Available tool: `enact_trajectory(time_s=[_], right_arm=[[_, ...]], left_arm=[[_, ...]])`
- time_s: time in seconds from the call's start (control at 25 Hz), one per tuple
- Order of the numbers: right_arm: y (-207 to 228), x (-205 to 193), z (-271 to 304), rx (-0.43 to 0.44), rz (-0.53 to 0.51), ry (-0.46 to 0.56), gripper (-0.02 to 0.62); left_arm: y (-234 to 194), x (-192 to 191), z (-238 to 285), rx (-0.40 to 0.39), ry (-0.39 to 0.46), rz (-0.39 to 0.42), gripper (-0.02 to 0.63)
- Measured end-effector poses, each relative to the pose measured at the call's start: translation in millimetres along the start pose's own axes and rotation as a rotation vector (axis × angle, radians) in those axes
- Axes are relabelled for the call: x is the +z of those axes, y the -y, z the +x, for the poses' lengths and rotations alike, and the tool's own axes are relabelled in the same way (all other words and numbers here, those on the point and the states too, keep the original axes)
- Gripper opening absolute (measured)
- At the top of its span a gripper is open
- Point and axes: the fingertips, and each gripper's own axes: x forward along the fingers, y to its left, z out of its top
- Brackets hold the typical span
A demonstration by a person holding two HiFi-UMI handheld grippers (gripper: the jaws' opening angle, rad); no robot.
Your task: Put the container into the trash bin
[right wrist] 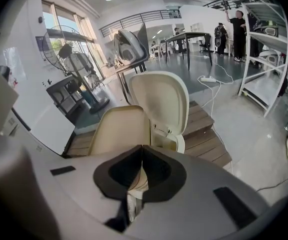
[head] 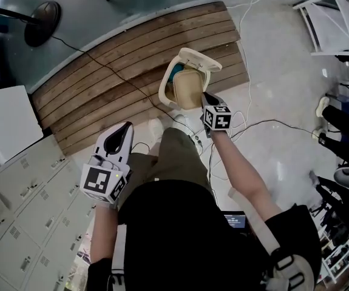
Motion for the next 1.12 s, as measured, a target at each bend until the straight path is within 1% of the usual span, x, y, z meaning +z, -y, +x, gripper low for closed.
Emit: enact_trajectory(time_s=[0.24, 0.4, 0.72, 1.12], right_arm=[[8.0, -18.7, 31.8, -0.016, 0.016, -0.06, 0.018], [15.1, -29.1, 50.0, -0.029, 0.057, -0.086, 0.019], [21.7, -42.1, 82.7, -0.057, 0.084, -0.132, 0.019], [39.2, -55.2, 115.0, -0.142, 0.135, -0.178, 0.02]], left_arm=[[-8.6, -14.0, -3.0, 0.038, -0.028, -0.032, 0.008], [-14.7, -23.5, -5.4, 0.077, -0.054, -0.059, 0.008], [-28.3, -46.7, -4.9, 0.104, -0.061, -0.104, 0.008], [-39.7, -70.8, -4.7, 0.135, -0.076, -0.163, 0.008]])
